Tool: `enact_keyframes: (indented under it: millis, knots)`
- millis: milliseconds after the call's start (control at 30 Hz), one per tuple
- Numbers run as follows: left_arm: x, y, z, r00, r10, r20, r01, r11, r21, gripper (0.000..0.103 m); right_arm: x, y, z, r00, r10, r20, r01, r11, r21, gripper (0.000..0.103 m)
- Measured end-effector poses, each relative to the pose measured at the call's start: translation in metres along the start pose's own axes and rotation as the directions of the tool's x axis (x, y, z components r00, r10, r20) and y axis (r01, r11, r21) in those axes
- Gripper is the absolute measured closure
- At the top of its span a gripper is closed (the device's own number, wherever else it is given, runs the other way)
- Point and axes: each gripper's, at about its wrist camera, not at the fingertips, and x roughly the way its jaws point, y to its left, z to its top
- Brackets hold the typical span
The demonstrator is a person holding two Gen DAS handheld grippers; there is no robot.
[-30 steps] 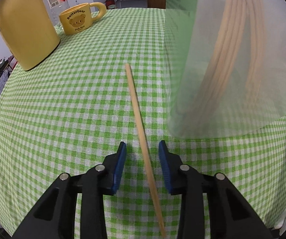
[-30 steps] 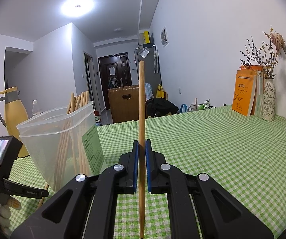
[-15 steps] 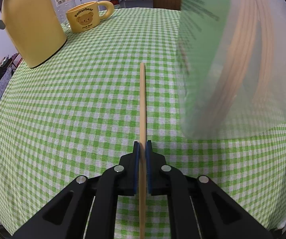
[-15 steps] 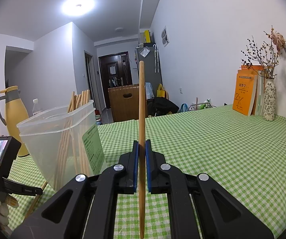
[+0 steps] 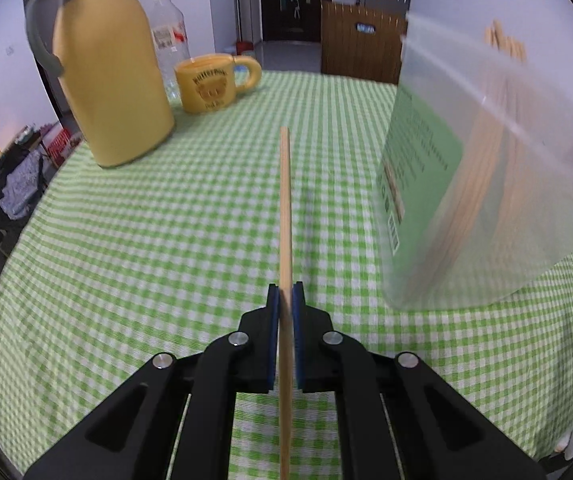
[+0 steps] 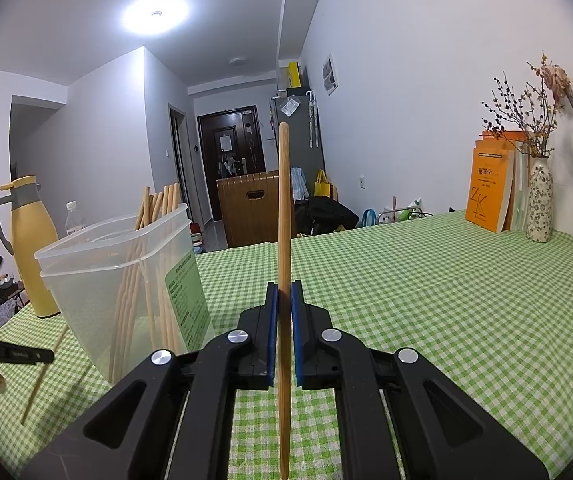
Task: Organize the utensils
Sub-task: 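Lift the chopstick upright with the left gripper, then carry both held chopsticks over the clear plastic box with both grippers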
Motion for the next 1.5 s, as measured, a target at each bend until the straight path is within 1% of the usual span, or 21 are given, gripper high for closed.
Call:
enact_keyframes:
  millis: [233, 400, 700, 867, 1233, 1333, 1500]
  knots:
    - [-0.032, 0.002, -0.002, 0.997, -0.014, 0.070, 0.015, 1.000, -0.011, 0.099, -0.002, 0.000, 0.001, 1.000, 0.006, 0.007, -0.006, 1.000, -0.007, 0.096]
    - [-0.045, 0.001, 0.003, 0.994, -0.019, 0.109, 0.020, 1.000, -0.016, 0.099, -0.004, 0.002, 0.004, 1.000, 0.022, 0.012, -0.022, 1.000, -0.012, 0.096]
    - [-0.076, 0.000, 0.009, 0.982, -0.040, 0.183, 0.045, 0.999, -0.019, 0.099, -0.010, 0.008, 0.012, 0.999, 0.042, 0.023, -0.041, 0.999, -0.036, 0.096]
    - [-0.093, -0.003, 0.010, 0.972, -0.054, 0.229, 0.059, 0.998, -0.016, 0.099, -0.017, 0.012, 0.019, 0.998, 0.047, 0.040, -0.045, 0.998, -0.051, 0.096]
    - [-0.138, -0.013, 0.018, 0.937, -0.092, 0.338, 0.099, 0.995, -0.003, 0.099, -0.034, 0.024, 0.040, 0.993, 0.071, 0.091, -0.064, 0.995, -0.076, 0.096]
    - [-0.148, -0.018, 0.020, 0.927, -0.106, 0.360, 0.111, 0.994, 0.006, 0.099, -0.036, 0.027, 0.046, 0.992, 0.077, 0.104, -0.069, 0.994, -0.082, 0.096]
    - [-0.159, -0.027, 0.024, 0.918, -0.132, 0.374, 0.133, 0.991, 0.023, 0.099, -0.041, 0.033, 0.055, 0.988, 0.089, 0.126, -0.077, 0.993, -0.092, 0.096]
